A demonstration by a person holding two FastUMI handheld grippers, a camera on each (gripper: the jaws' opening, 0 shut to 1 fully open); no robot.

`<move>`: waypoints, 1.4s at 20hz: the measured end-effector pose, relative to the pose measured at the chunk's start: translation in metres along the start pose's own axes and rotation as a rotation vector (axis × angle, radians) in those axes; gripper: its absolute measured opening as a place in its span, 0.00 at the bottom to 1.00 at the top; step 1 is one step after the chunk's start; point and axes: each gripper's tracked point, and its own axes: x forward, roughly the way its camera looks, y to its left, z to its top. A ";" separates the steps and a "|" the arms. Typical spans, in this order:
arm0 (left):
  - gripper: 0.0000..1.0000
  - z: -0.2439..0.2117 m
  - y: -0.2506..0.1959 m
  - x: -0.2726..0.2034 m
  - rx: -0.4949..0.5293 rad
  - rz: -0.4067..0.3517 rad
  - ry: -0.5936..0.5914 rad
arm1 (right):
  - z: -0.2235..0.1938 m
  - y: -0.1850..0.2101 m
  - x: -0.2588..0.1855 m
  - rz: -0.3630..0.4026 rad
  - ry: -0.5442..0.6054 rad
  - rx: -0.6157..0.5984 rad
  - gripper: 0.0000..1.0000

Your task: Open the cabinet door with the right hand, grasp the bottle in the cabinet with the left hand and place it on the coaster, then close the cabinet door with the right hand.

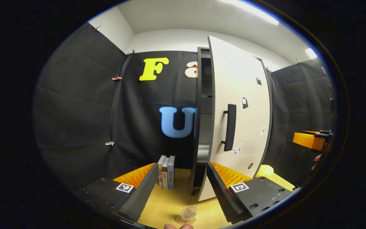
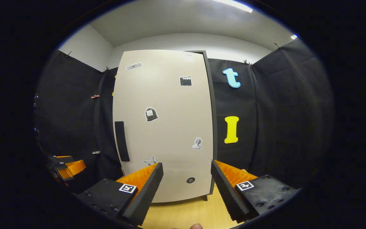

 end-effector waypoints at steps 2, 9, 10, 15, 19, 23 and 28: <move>0.95 0.005 -0.001 0.000 0.007 0.002 -0.009 | -0.001 -0.001 -0.002 -0.011 -0.003 0.000 0.98; 0.92 0.005 -0.008 -0.001 0.023 -0.014 -0.015 | 0.001 -0.001 -0.012 -0.010 -0.031 -0.046 0.98; 0.95 0.006 -0.009 -0.002 0.023 -0.016 -0.015 | 0.000 -0.001 -0.014 -0.007 -0.029 -0.049 0.98; 0.95 0.010 -0.011 -0.005 0.047 -0.013 -0.027 | -0.002 -0.002 -0.018 -0.006 -0.026 -0.056 0.98; 0.95 0.014 -0.012 -0.007 0.051 -0.012 -0.039 | -0.004 -0.003 -0.020 -0.012 -0.018 -0.065 0.98; 0.92 0.016 -0.013 -0.011 0.068 -0.013 -0.042 | -0.008 -0.005 -0.021 -0.014 -0.007 -0.067 0.98; 0.95 0.019 -0.014 -0.013 0.080 -0.014 -0.046 | -0.010 -0.006 -0.024 -0.011 0.002 -0.064 0.98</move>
